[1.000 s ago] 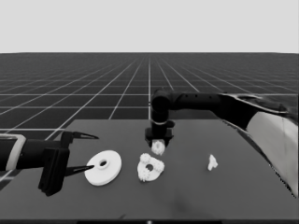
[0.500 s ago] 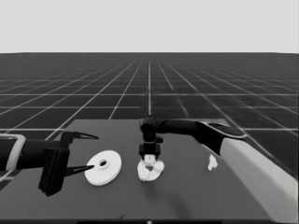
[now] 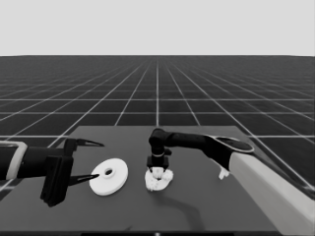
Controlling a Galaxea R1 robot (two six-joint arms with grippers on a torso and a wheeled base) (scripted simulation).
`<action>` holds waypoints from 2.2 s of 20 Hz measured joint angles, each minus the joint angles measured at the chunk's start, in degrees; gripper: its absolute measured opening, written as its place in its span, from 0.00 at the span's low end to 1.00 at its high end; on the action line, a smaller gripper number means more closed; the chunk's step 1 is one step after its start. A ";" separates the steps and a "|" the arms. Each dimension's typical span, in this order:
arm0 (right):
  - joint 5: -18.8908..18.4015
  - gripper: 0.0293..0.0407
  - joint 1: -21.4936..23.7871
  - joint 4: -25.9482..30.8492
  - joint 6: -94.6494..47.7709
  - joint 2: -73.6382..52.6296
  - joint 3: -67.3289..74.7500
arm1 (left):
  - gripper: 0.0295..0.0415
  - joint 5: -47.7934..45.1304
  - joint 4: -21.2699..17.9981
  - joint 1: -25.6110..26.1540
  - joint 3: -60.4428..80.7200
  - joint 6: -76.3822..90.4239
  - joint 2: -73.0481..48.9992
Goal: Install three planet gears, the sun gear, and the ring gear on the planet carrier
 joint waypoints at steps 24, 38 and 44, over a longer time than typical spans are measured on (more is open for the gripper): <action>0.01 0.14 -0.42 0.00 14.22 -0.05 -0.06 | 0.75 0.00 0.00 0.00 0.00 0.00 0.00; 0.01 0.14 -0.43 -0.01 22.62 -0.05 -0.06 | 0.75 0.00 0.00 0.00 0.00 0.00 0.00; 0.01 0.14 -0.43 -0.01 26.22 -0.05 -0.06 | 0.75 0.00 0.00 0.00 0.00 0.00 0.00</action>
